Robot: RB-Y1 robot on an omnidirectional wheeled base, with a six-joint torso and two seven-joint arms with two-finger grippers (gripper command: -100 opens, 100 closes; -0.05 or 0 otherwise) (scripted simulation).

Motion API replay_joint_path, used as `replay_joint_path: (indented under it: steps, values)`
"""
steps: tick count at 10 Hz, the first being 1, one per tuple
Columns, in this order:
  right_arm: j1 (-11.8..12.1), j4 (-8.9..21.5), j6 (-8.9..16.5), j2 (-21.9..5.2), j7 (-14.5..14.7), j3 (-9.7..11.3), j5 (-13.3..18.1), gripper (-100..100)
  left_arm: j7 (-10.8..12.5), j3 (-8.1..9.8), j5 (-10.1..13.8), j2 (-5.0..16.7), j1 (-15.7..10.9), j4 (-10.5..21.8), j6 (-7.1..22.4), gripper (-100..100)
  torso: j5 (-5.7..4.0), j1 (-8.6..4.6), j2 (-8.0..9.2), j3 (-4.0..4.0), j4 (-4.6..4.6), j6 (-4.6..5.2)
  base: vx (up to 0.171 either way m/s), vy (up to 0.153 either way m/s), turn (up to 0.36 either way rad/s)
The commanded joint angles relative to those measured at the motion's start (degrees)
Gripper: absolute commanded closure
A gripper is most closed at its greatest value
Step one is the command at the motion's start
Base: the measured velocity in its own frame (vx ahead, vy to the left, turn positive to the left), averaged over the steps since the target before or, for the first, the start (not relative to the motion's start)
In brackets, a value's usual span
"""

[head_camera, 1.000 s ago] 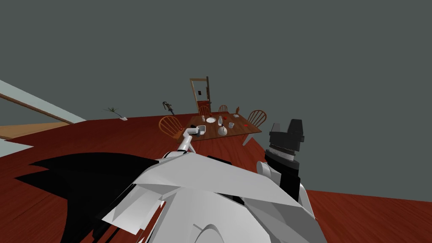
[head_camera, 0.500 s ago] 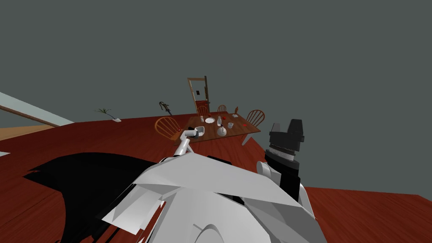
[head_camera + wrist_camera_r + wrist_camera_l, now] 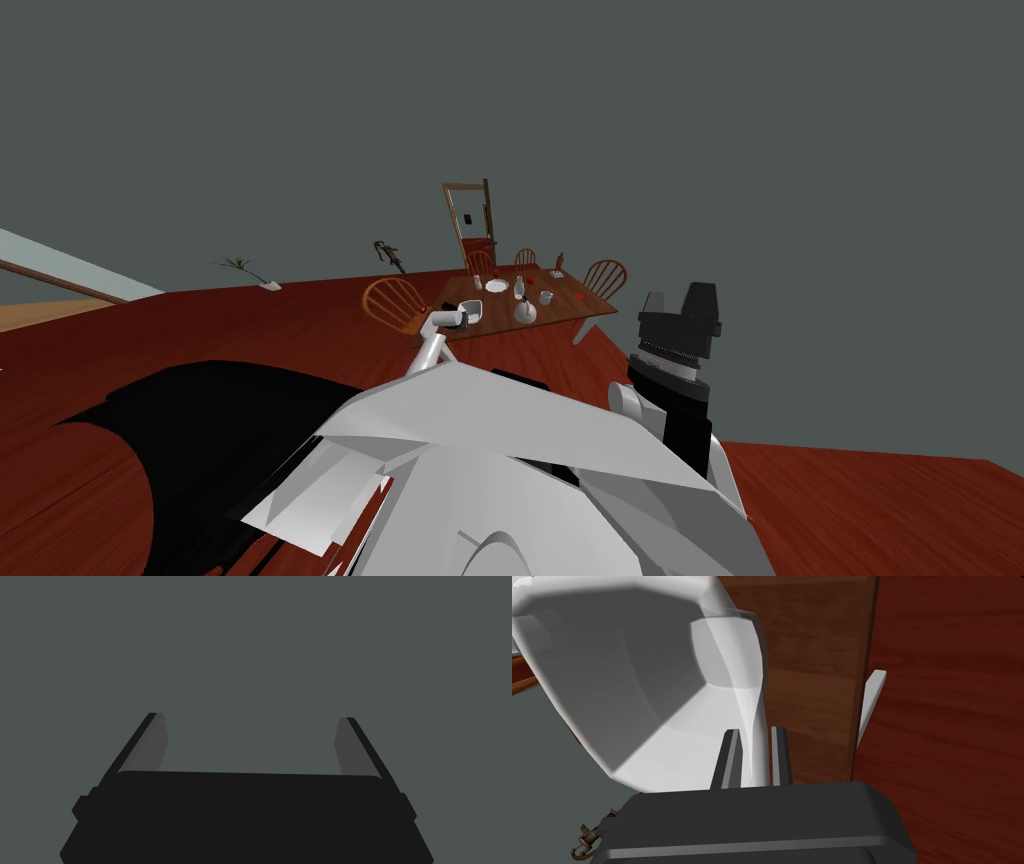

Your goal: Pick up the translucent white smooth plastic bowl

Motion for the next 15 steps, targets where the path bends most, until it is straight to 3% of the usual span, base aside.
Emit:
replay_joint_path:
  steps: [1,3,5,6,9,11,12,15]
  values:
    - [0.0,0.0,0.0,0.0,0.0,0.0,0.0,0,0.85,0.27,1.1,-0.18,2.86,-2.86,2.8,100,0.0,0.0,0.0,0.0,0.0,0.0,0.062,0.01,-0.192]
    - [0.01,0.0,0.0,0.0,0.0,0.0,0.0,0,0.85,0.27,1.1,-0.18,6.18,-6.3,2.8,100,0.02,0.07,-0.2,-0.12,-0.06,-0.02,0.057,0.017,-0.06]
    - [0.0,0.0,0.0,0.0,0.0,0.0,0.0,0,0.85,0.27,1.1,-0.18,6.87,-9.48,2.8,100,-0.05,0.0,-0.03,-0.01,0.01,-0.04,0.006,0.001,0.011]
    - [0.0,0.0,0.0,0.0,0.0,0.0,0.0,0,1.88,0.38,1.9,-0.58,9.41,-11.49,5.61,100,-0.09,-0.07,0.05,0.06,0.07,-0.01,0.06,0.014,-0.17]
    - [0.01,0.0,0.0,0.0,0.0,0.0,0.0,0,1.88,0.38,1.9,-0.58,13.69,-16.67,5.61,100,-0.11,-0.05,-0.04,0.0,0.03,-0.05,0.04,0.012,-0.042]
    - [0.0,0.0,0.0,0.0,0.0,0.0,0.0,0,1.88,0.38,1.9,-0.58,13.69,-19.21,5.61,100,-0.18,-0.17,0.14,0.14,0.14,0.01,-0.009,-0.001,0.004]
    - [0.0,0.0,0.0,0.0,0.0,0.0,0.0,0,2.92,0.49,2.69,-0.98,16.74,-21.76,8.42,100,-0.2,-0.21,0.17,0.16,0.16,0.02,0.062,0.007,-0.174]
    - [0.01,0.0,0.0,0.0,0.0,0.0,0.0,0,2.92,0.49,2.69,-0.98,20.51,-25.57,8.42,100,-0.22,-0.16,0.03,0.07,0.12,-0.03,0.041,0.016,-0.039]
